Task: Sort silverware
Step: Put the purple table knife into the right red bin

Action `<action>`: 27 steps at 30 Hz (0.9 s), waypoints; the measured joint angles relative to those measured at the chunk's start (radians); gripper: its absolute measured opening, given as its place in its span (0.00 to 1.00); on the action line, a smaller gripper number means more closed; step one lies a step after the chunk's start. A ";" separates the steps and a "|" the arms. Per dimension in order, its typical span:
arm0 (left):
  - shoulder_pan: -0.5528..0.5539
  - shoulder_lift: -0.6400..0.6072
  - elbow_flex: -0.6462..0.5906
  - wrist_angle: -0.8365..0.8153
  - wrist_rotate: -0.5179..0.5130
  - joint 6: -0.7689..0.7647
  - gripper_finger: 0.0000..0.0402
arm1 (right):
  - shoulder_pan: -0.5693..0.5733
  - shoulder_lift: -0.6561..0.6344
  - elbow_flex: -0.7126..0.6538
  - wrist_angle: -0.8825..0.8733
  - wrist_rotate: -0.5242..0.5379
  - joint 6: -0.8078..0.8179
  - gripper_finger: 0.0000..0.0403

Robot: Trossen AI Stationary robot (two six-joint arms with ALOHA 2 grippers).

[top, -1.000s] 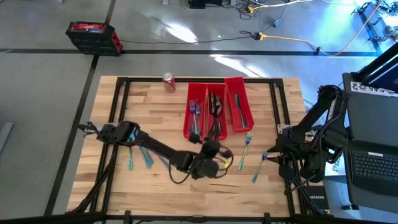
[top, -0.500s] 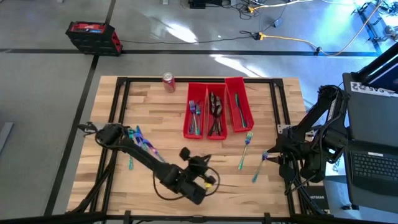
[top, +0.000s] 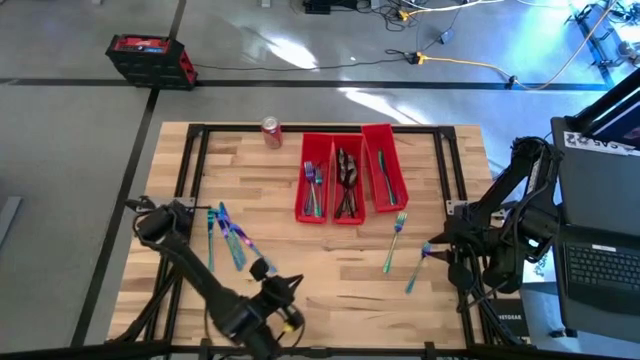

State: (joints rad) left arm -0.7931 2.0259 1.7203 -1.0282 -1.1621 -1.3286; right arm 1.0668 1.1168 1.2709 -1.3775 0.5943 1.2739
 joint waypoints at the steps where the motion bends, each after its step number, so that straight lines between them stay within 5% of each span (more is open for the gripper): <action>1: -0.010 -0.006 0.000 0.000 -0.002 -0.001 0.00 | 0.000 0.000 0.000 0.001 -0.003 0.000 0.31; 9: -0.012 -0.024 0.000 0.064 0.112 0.146 0.00 | 0.000 0.000 0.000 0.001 -0.011 0.000 0.31; 18: 0.132 -0.026 0.000 0.495 0.590 0.763 0.00 | 0.000 0.000 0.000 0.005 0.041 -0.007 0.31; 27: 0.290 -0.039 0.000 0.583 0.806 1.017 0.00 | 0.000 0.000 0.000 0.034 0.060 -0.008 0.31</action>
State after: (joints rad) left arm -0.5034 1.9865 1.7203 -0.4456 -0.3566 -0.3112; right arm 1.0665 1.1172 1.2709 -1.3431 0.6544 1.2659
